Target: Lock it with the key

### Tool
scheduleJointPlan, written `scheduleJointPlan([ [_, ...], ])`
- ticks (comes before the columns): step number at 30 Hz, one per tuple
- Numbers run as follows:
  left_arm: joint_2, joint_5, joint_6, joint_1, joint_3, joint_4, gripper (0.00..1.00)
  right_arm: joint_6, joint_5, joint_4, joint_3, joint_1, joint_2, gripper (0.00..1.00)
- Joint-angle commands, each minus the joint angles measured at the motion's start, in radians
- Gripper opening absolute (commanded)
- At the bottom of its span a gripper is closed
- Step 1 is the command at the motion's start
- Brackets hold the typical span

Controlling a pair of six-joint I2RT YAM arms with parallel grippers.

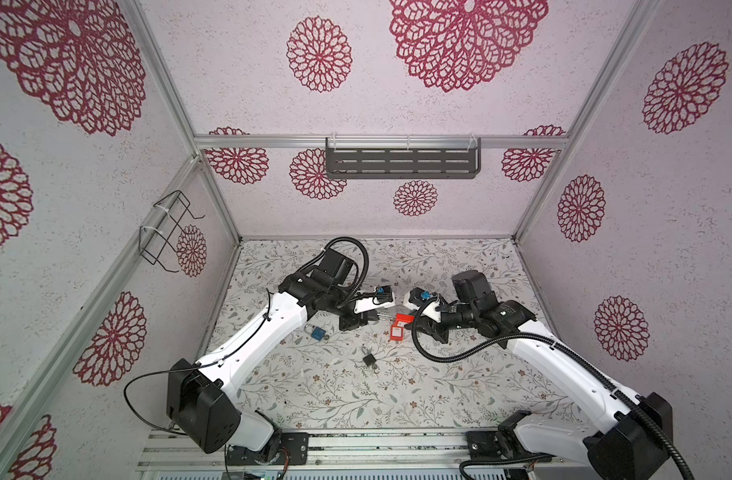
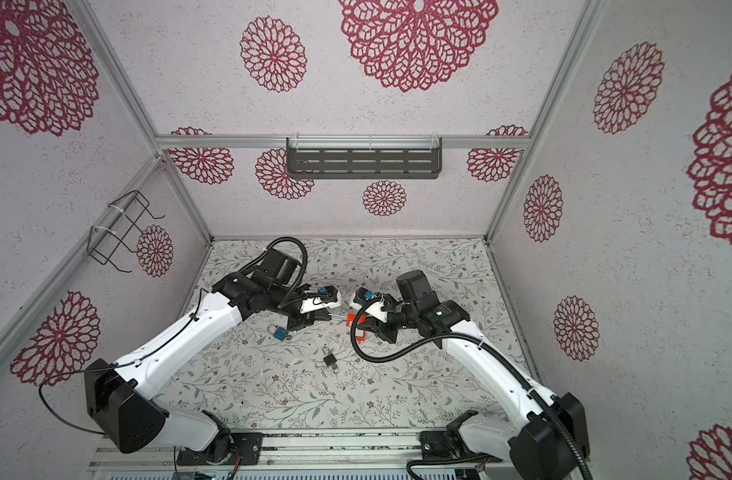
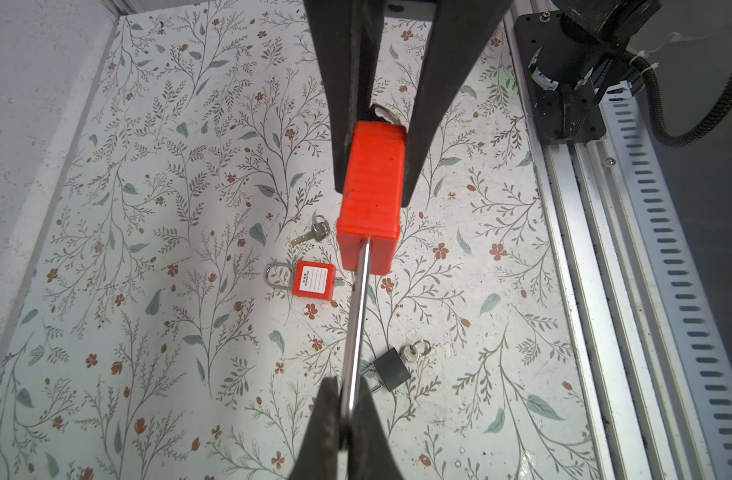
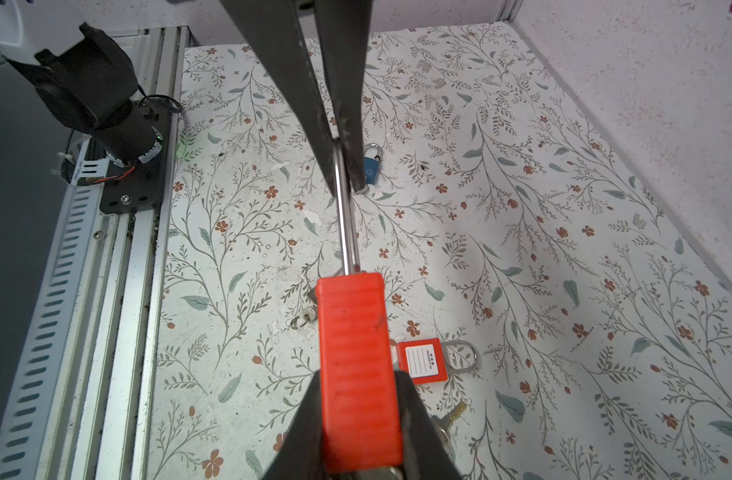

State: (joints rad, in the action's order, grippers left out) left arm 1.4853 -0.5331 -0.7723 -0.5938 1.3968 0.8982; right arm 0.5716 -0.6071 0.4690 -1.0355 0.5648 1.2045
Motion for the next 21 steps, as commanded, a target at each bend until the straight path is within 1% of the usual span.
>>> scheduleJointPlan([
  [1, 0.043, -0.160, 0.027, -0.026, 0.075, 0.045, 0.00, -0.034, -0.071, -0.137, -0.049, 0.013, -0.008, 0.06],
  [4, 0.066, -0.164, 0.033, -0.021, 0.107, 0.087, 0.00, -0.012, -0.051, -0.144, -0.041, 0.014, -0.015, 0.05],
  [9, 0.075, -0.186, 0.042, -0.011, 0.115, 0.089, 0.00, 0.012, -0.008, -0.214, 0.004, 0.014, -0.053, 0.05],
  [16, 0.096, -0.210, 0.041, -0.003, 0.135, 0.091, 0.00, 0.044, -0.004, -0.186, 0.005, 0.015, -0.046, 0.05],
  [21, 0.126, -0.241, 0.029, -0.003, 0.155, 0.118, 0.00, 0.056, 0.008, -0.250, 0.017, 0.015, -0.053, 0.05],
])
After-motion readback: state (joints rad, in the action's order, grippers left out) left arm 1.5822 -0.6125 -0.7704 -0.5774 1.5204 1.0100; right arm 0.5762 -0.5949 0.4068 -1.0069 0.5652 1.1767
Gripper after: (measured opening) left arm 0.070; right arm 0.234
